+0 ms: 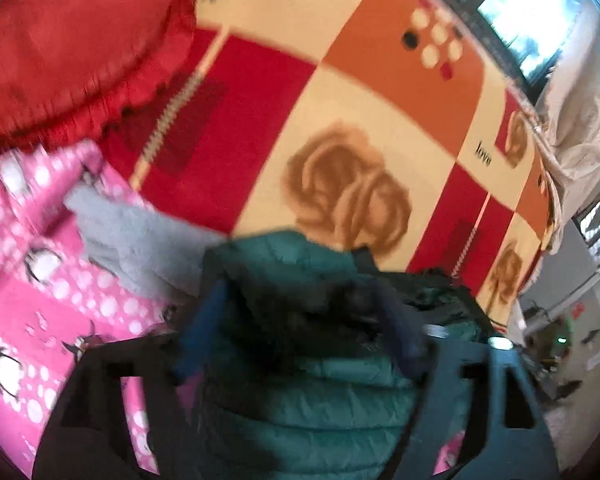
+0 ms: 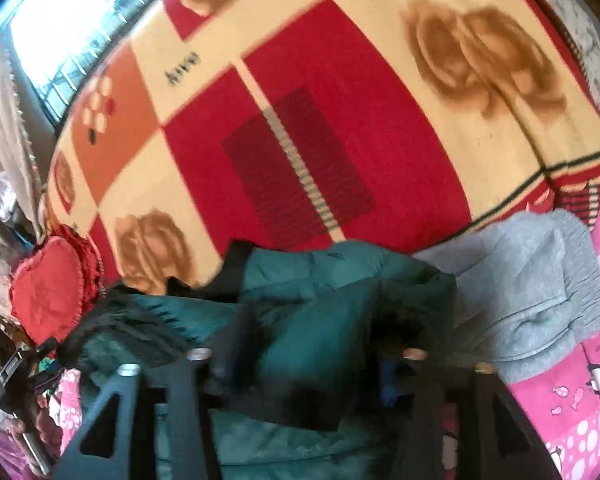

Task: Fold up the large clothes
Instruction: 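Fold the hem over toward the collar with both grippers and release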

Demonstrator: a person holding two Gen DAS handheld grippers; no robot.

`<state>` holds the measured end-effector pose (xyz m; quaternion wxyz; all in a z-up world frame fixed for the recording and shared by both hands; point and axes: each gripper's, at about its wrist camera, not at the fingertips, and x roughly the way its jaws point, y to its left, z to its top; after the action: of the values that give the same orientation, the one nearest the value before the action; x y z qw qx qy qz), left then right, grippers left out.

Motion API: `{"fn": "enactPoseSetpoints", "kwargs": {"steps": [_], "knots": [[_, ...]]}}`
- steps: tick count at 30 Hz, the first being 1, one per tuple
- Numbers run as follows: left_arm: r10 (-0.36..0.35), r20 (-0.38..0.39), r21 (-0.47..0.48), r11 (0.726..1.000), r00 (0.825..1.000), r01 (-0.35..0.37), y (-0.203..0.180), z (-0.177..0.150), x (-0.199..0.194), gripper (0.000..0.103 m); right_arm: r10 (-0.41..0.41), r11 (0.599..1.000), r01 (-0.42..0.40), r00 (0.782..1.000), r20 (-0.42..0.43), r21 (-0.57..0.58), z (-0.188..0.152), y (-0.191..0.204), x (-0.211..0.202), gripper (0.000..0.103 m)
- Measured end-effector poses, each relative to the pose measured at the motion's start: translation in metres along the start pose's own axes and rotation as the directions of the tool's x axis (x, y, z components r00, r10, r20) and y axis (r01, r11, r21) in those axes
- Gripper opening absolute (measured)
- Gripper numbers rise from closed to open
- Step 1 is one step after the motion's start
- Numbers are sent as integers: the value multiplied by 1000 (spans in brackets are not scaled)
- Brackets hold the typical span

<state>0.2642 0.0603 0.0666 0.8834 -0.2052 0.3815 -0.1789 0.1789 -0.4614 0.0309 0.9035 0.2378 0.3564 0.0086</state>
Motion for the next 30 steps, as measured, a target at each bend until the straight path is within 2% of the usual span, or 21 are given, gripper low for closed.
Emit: {"fn": "enactPoseSetpoints", "kwargs": {"steps": [1, 3, 5, 7, 9, 13, 15, 18, 21, 23, 26, 30], "knots": [[11, 30, 31, 999, 999, -12, -6, -2, -7, 80, -5, 1000, 5, 1000, 27, -9, -1, 7, -6, 77], [40, 55, 55, 998, 998, -43, -15, -4, -12, 80, -29, 999, 33, 995, 91, -38, -3, 19, -21, 78], [61, 46, 109, 992, 997, -66, -28, -12, -8, 80, -8, 997, 17, 994, 109, -76, -7, 34, -28, 78], [103, 25, 175, 979, 994, -106, -41, -23, 4, 80, 8, 991, 1, 998, 63, -132, -11, 51, -17, 78], [157, 22, 223, 962, 987, -157, -49, -34, 16, 80, -50, 976, 48, 999, -6, -210, -23, 69, 3, 78], [290, 9, 297, 913, 957, -279, -58, -56, 53, 80, -123, 936, 87, 989, -86, -340, -43, 95, 48, 78], [343, 17, 322, 887, 939, -330, -58, -61, 69, 80, -204, 904, 157, 976, -77, -397, -45, 102, 71, 78], [398, 38, 363, 849, 917, -384, -59, -62, 91, 80, -259, 897, 212, 963, -73, -388, -38, 96, 97, 78], [410, 19, 354, 850, 912, -390, -54, -55, 103, 81, -277, 909, 229, 956, -93, -349, -32, 83, 120, 80], [404, 6, 332, 862, 915, -383, -50, -51, 110, 82, -282, 908, 236, 955, -89, -347, -34, 79, 130, 83], [406, 6, 327, 863, 914, -385, -48, -51, 116, 83, -294, 900, 249, 953, -74, -358, -39, 78, 134, 84], [399, 10, 331, 864, 917, -380, -47, -52, 116, 83, -294, 905, 222, 943, -157, -363, -32, 83, 125, 84]]}}
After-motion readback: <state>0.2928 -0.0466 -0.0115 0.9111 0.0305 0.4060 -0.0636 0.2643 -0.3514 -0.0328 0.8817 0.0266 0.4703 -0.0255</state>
